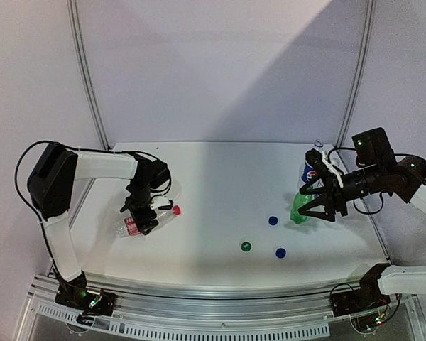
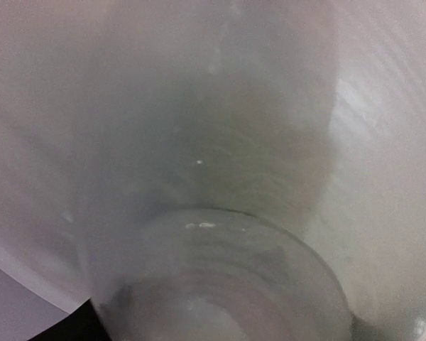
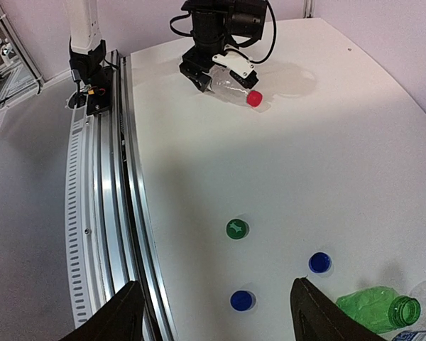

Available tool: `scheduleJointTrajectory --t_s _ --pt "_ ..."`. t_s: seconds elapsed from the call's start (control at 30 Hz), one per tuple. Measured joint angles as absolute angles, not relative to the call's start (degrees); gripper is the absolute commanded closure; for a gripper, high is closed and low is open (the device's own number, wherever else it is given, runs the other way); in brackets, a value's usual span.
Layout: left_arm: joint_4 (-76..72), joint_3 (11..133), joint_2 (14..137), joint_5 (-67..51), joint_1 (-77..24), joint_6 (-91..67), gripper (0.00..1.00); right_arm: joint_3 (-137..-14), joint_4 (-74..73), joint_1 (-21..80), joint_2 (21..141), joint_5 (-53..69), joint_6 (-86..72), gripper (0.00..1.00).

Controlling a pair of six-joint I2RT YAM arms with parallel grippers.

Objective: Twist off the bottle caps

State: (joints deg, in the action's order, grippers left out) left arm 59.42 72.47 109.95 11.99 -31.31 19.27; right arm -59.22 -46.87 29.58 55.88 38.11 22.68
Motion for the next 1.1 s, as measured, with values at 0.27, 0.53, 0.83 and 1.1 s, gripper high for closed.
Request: scheduleJointTrajectory --t_s 0.27,0.53,0.83,1.1 --pt "58.59 68.01 104.71 11.29 -31.46 19.73 0.15 -59.22 -47.2 29.58 55.88 38.11 23.05 0.28" --pt "57.76 62.04 96.31 12.58 -31.48 20.34 0.15 -59.22 -47.27 29.58 55.88 38.15 23.22 0.28" --pt "55.55 58.63 96.03 14.85 -31.77 21.52 0.18 -59.22 -47.44 29.58 55.88 38.28 23.22 0.28" --pt "53.67 59.79 98.28 16.19 -33.15 22.7 0.43 -59.22 -47.59 29.58 55.86 38.33 23.24 0.28"
